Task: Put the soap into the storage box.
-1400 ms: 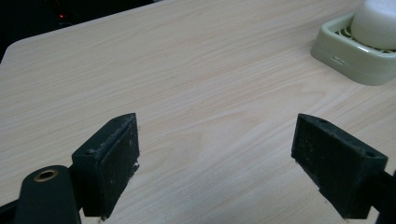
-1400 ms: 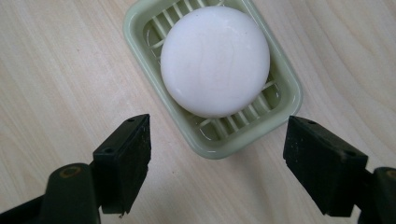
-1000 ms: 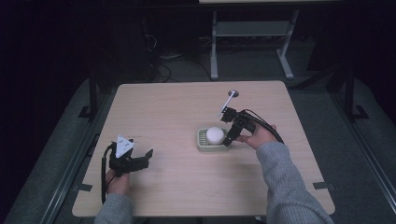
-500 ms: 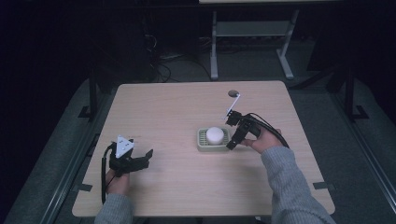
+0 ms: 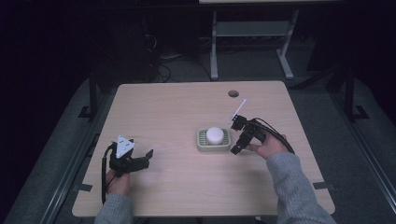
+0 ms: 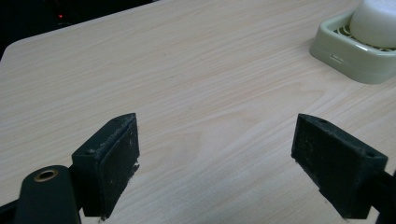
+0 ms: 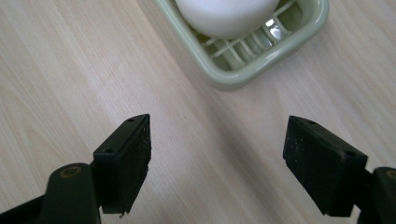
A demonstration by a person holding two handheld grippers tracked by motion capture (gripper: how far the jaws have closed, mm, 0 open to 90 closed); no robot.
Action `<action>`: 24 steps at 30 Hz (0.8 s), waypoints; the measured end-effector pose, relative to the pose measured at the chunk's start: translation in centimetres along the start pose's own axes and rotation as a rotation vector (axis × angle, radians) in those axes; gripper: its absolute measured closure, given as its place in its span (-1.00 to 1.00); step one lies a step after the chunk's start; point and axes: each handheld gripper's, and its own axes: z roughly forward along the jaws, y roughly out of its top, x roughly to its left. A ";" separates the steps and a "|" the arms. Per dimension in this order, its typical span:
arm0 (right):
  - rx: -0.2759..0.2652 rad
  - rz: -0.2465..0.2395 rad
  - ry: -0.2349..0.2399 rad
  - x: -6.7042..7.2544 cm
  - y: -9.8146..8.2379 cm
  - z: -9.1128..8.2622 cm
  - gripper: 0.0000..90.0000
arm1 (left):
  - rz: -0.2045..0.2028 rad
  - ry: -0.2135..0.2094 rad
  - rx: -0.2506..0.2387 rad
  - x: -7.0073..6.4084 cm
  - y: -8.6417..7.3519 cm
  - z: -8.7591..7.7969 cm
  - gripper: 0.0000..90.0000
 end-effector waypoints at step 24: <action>-0.026 0.024 0.016 0.7 -3.5 0.4 -0.49 | 0.004 0.002 0.001 -0.1 0.0 0.0 -0.67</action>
